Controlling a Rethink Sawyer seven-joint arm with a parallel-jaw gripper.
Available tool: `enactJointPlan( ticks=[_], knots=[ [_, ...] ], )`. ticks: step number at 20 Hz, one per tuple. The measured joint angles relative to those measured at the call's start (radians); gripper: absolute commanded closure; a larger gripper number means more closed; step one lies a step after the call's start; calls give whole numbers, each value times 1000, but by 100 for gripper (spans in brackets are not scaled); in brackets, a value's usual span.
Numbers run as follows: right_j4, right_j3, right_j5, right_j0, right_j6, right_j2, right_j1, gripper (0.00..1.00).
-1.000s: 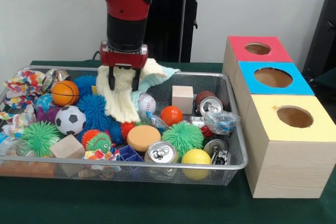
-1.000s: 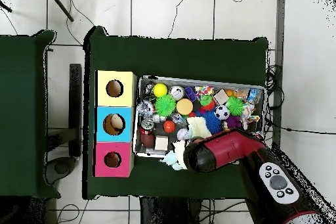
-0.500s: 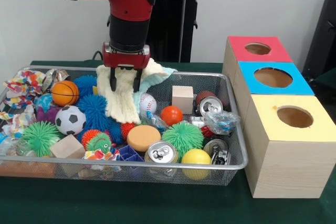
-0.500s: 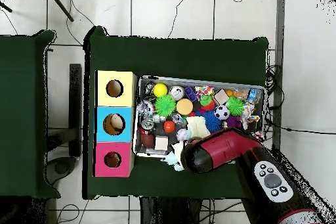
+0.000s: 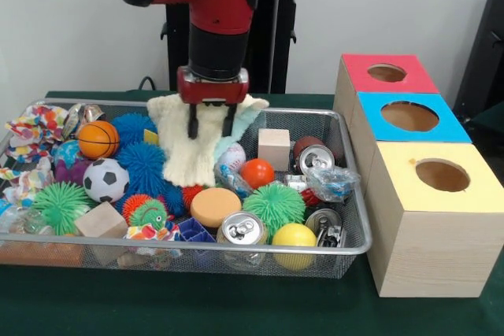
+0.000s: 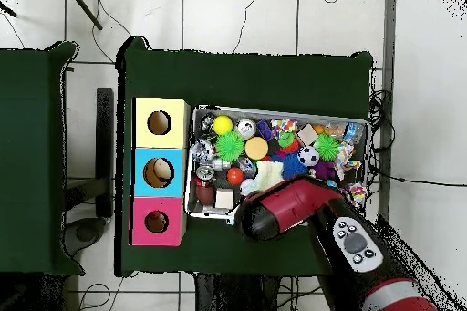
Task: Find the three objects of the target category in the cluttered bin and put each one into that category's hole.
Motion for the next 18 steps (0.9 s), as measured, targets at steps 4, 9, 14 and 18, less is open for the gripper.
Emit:
enactJointPlan(
  ticks=[4,9,14,18],
  knots=[
    [17,14,-11,62,0,0,14,0],
    [38,39,-14,130,0,-26,12,0],
    [68,47,-14,142,0,-41,-5,0],
    [97,63,-20,152,0,-43,-30,0]
  ],
)
